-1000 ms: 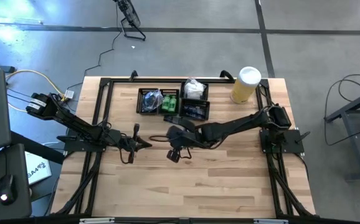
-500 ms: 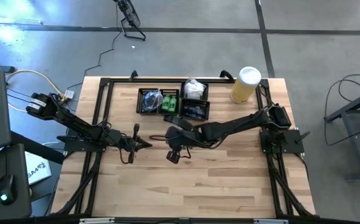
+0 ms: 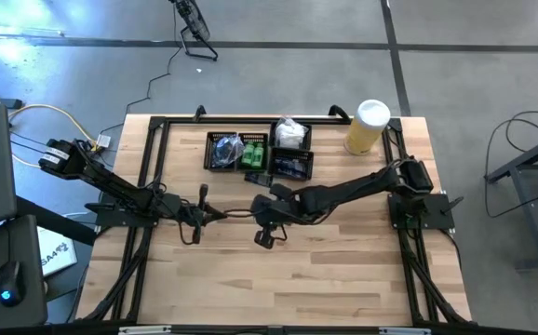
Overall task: Pick & Place Travel size toiletries
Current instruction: Move the blue shave cream to the center of the table
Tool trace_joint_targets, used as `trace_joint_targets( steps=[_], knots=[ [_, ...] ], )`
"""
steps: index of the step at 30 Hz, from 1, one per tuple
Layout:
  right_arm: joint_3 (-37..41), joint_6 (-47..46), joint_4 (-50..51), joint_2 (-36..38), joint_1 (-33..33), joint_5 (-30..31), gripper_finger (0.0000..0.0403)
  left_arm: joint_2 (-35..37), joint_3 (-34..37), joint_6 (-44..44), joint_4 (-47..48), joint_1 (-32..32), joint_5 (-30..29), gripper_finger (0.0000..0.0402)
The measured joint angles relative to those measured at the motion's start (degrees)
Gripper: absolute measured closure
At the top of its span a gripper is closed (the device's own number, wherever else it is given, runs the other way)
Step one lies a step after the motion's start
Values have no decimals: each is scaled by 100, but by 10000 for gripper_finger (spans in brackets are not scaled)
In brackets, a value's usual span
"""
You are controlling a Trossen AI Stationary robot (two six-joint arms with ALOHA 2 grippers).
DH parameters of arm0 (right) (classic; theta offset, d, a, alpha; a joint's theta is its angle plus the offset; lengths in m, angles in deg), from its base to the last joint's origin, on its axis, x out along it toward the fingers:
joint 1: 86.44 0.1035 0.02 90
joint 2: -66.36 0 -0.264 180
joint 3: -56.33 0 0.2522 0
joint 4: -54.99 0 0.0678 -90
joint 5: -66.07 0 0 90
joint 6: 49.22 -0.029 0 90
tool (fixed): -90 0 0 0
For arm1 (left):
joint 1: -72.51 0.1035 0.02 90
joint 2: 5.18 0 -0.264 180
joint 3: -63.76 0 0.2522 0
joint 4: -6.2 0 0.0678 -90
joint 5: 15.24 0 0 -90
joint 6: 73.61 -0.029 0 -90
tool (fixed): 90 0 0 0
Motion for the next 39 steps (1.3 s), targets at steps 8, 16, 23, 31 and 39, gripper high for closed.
trace_joint_targets(
  steps=[8, 16, 23, 31, 39],
  knots=[
    [-4, -10, -116, -247, -219, 721, 385, 0, 1, -93, -11, 0, -16, 402],
    [-2, 47, -246, -705, -460, 1155, 336, 0, 5, -89, -15, 0, -71, 402],
    [-2, 39, -1290, -1138, -658, 847, 395, 0, 3, -86, -9, 0, -104, 402],
    [-9, -105, -1697, -1110, -997, 1045, 400, 0, 3, -86, -2, 0, -106, 402],
    [-4, -450, -1591, -1237, -1335, 826, 400, 0, 3, -84, -2, 0, -108, 402]
  ],
)
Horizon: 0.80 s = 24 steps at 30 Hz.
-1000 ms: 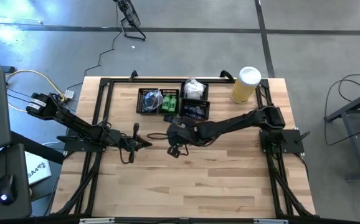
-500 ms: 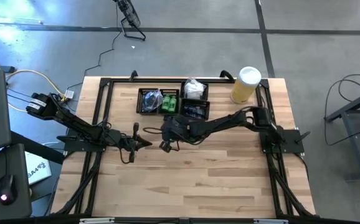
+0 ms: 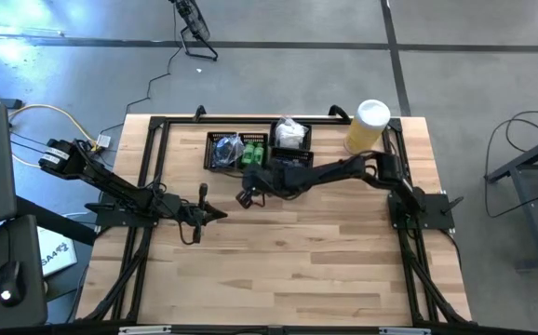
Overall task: Pick & Place Travel size toiletries
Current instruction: Move the blue shave cream to the center of the table
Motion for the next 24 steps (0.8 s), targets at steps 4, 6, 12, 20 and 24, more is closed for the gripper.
trace_joint_targets(
  steps=[4, 6, 12, 20, 24],
  knots=[
    [-2, 35, 83, 9, -83, -205, 400, 0, 0, 0, 2, 0, -11, 402],
    [-2, -15, 211, 9, -119, -326, 400, 0, 0, 0, 4, 0, -13, 402],
    [-6, 37, 224, -199, -140, -284, 400, 0, 0, 0, 4, 0, -13, 402],
    [-132, 151, 701, -203, -64, -149, 400, 2, -4, -48, -7, 0, -170, 402],
    [-582, 177, 1209, -181, -49, -145, 400, 2, -4, -56, -7, 0, -285, 402]
  ],
)
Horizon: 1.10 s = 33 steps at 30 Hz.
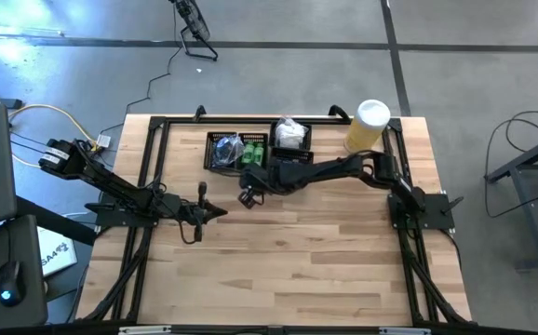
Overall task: Pick & Place Travel size toiletries
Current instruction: Move the blue shave cream to the center of the table
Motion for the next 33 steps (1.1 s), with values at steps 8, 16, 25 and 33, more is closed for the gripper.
trace_joint_targets(
  steps=[8, 16, 25, 33],
  knots=[
    [-428, 36, 406, 9, 0, -116, 400, 0, 0, -118, -22, 0, -25, 402],
    [-424, -170, 599, 2, 135, -132, 400, 0, 0, -259, -219, 0, -76, 402],
    [-602, -326, 704, 2, 273, -425, 400, 0, 0, -450, -207, 0, -230, 402],
    [-1020, -328, 1061, -382, 265, -596, 400, 0, -2, -614, -356, 2, -343, 402]
  ],
)
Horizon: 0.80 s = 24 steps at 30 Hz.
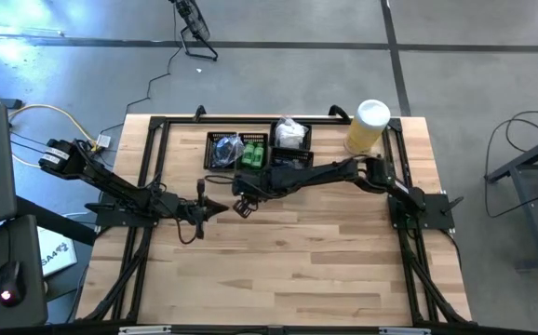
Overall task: Pick & Place Travel size toiletries
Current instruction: Move the blue shave cream to the center of the table
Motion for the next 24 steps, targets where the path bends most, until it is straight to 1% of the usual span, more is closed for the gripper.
trace_joint_targets(
  steps=[3, 5, 8, 10, 17, 21, 24],
  knots=[
    [-517, 127, 571, -353, 19, 6, 400, 1, 0, -131, -102, 0, -13, 402],
    [-724, 177, 973, -487, -2, 28, 400, 2, 2, -134, -117, -2, -10, 402],
    [-785, 198, 1430, -480, -117, 263, 400, 7, 2, -124, -93, -2, 21, 402],
    [-782, 202, 1573, -446, -232, 286, 400, 7, 2, -126, -96, 0, 59, 402],
    [-781, 442, 1535, -413, -537, 85, 400, 9, 2, -126, -98, -2, 77, 402],
    [-781, 649, 1353, -442, -693, -253, 400, 9, 2, -126, -94, -2, 79, 402],
    [-781, 696, 1216, -444, -768, -267, 399, 9, 2, -128, -89, -2, 79, 402]
  ],
)
